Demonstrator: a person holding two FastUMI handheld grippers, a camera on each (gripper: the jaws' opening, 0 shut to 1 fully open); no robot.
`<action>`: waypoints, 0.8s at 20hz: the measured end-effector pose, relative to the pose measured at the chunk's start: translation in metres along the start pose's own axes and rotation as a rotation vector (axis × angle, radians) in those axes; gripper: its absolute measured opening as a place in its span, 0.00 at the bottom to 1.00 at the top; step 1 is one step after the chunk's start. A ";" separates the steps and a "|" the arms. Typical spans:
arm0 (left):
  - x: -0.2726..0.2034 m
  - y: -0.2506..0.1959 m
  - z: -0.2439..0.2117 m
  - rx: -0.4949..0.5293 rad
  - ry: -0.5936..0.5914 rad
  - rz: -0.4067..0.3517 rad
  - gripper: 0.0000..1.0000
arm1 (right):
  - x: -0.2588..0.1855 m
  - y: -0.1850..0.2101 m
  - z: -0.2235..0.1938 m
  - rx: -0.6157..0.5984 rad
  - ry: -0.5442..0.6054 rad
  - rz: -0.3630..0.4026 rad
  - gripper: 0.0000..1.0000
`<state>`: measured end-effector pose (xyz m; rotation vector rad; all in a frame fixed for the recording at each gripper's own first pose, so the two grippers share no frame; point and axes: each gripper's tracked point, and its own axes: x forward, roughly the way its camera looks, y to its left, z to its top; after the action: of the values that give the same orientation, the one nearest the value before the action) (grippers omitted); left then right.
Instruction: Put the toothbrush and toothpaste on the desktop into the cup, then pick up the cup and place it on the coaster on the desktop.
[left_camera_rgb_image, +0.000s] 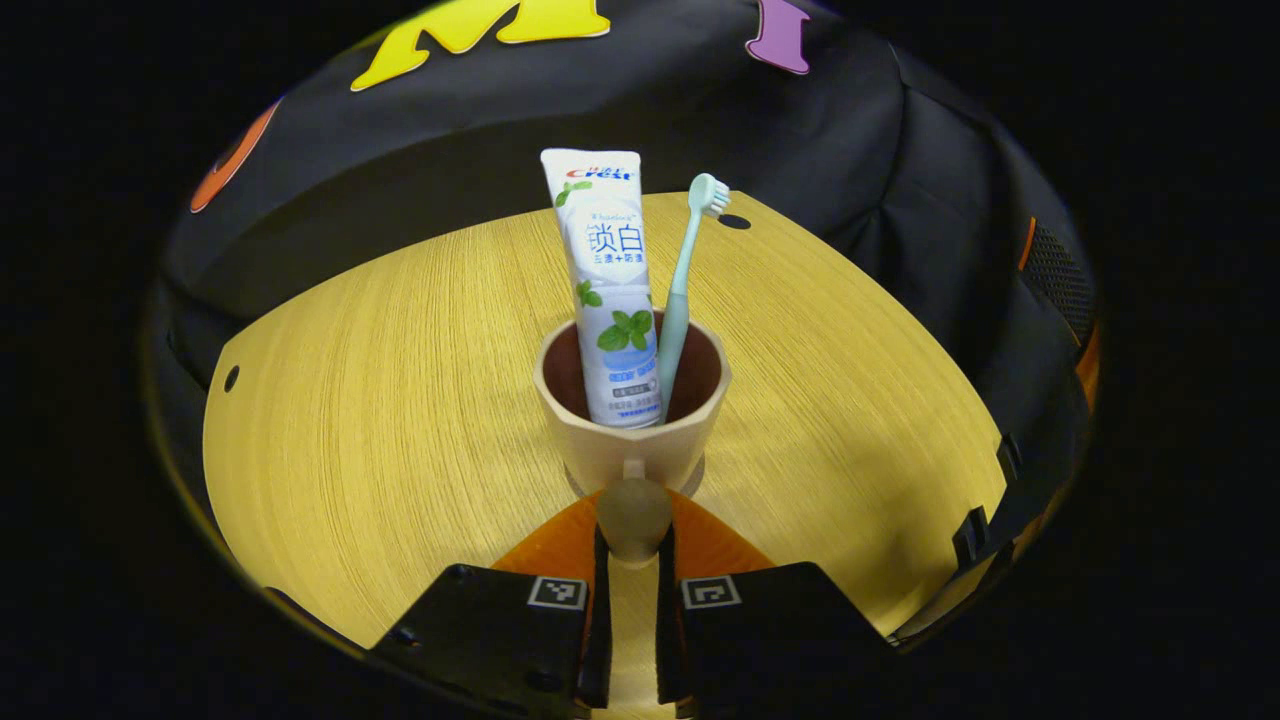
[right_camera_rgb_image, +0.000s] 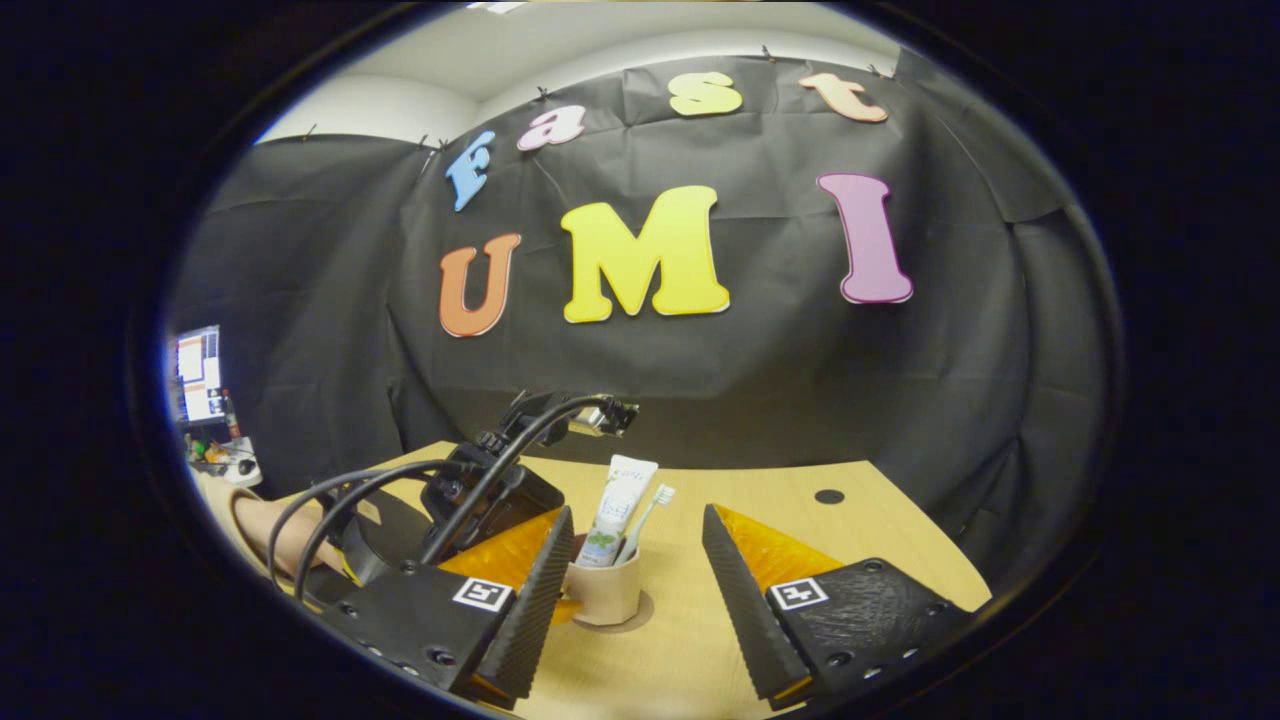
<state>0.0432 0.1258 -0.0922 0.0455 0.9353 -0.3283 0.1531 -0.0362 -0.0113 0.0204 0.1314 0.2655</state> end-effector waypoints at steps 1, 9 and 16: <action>-0.008 0.007 0.000 -0.003 -0.001 0.000 0.20 | -0.001 0.000 0.000 0.004 0.001 0.001 0.78; -0.019 0.022 -0.006 -0.024 0.026 0.008 0.16 | 0.001 0.000 -0.004 -0.004 0.011 -0.003 0.78; -0.028 0.021 -0.009 -0.212 -0.083 -0.061 0.51 | -0.003 0.008 -0.002 -0.015 0.002 0.016 0.78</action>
<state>0.0269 0.1548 -0.0778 -0.1899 0.8858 -0.2838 0.1478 -0.0291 -0.0125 0.0065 0.1314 0.2826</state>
